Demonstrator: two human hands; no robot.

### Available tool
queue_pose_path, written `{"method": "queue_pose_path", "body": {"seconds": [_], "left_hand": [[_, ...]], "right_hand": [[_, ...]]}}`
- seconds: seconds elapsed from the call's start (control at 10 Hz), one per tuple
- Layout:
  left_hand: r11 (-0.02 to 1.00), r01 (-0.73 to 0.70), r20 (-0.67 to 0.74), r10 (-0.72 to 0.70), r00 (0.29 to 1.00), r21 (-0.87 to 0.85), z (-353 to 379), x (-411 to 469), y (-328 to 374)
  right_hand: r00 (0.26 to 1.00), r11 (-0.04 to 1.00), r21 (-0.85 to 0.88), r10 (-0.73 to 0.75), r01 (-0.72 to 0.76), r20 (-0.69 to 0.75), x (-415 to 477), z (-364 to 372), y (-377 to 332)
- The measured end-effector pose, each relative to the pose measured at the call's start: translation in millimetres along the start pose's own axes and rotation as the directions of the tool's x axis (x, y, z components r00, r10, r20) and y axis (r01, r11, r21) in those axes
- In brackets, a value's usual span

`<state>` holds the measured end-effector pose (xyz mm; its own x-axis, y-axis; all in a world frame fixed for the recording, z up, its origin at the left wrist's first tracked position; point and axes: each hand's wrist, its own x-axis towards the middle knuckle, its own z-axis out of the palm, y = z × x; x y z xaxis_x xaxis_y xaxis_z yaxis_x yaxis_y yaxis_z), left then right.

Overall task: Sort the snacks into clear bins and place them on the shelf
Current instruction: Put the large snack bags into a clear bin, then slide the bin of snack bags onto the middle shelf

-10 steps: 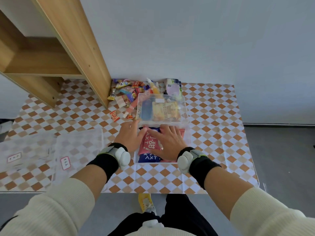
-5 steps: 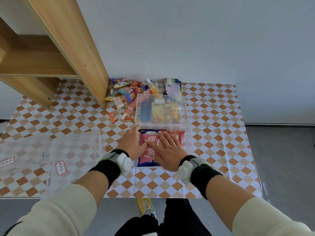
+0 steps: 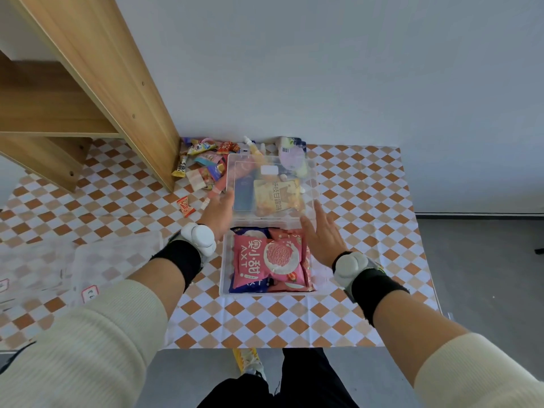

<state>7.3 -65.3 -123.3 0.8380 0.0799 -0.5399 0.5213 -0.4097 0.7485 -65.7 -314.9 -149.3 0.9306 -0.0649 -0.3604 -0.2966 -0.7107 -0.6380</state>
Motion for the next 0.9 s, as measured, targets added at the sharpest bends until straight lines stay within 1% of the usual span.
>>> {"method": "queue_pose_path", "body": {"seconds": [0.1,0.2,0.3,0.4,0.5,0.6,0.7,0.8,0.9], "left_hand": [[0.994,0.058,0.038,-0.054,0.998,-0.093,-6.3,0.3,-2.3],[0.932,0.135,0.067,-0.119,0.991,-0.336,-11.9,-3.9,-8.0],[0.869,0.182,0.131,-0.136,0.982,-0.461,-22.0,-14.3,-12.5],[0.838,0.221,0.180,-0.149,0.972,-0.500,-32.0,-23.8,-21.8],[0.844,0.222,0.173,-0.156,0.972,-0.489,-36.2,-31.4,-27.5],[0.900,0.205,0.180,-0.144,0.973,-0.385,-36.8,-41.0,-32.6],[0.943,0.166,0.185,-0.116,0.976,-0.288,-33.9,-55.4,-39.6],[0.972,0.143,0.218,-0.102,0.971,-0.184,-27.2,-65.6,-46.3],[0.997,0.009,0.223,-0.027,0.975,0.082,-18.9,-72.3,-57.5]], "right_hand": [[0.986,0.960,0.251,0.150,-0.126,-0.079,8.4,-12.0,-6.7],[0.960,0.847,0.480,0.278,-0.226,-0.038,12.7,-18.2,-4.3],[0.930,0.684,0.662,0.363,-0.308,0.058,7.7,-29.8,-8.4],[0.920,0.600,0.730,0.379,-0.328,0.101,-1.2,-31.6,-4.5],[0.913,0.587,0.739,0.397,-0.332,0.095,-9.5,-36.5,4.4],[0.899,0.570,0.745,0.428,-0.346,0.091,-19.3,-40.6,11.1],[0.909,0.607,0.711,0.400,-0.356,0.114,-31.2,-39.8,14.5],[0.919,0.685,0.632,0.377,-0.361,0.117,-40.1,-31.5,15.8],[0.962,0.872,0.410,0.267,-0.266,0.057,-51.0,-17.6,14.1]]}}
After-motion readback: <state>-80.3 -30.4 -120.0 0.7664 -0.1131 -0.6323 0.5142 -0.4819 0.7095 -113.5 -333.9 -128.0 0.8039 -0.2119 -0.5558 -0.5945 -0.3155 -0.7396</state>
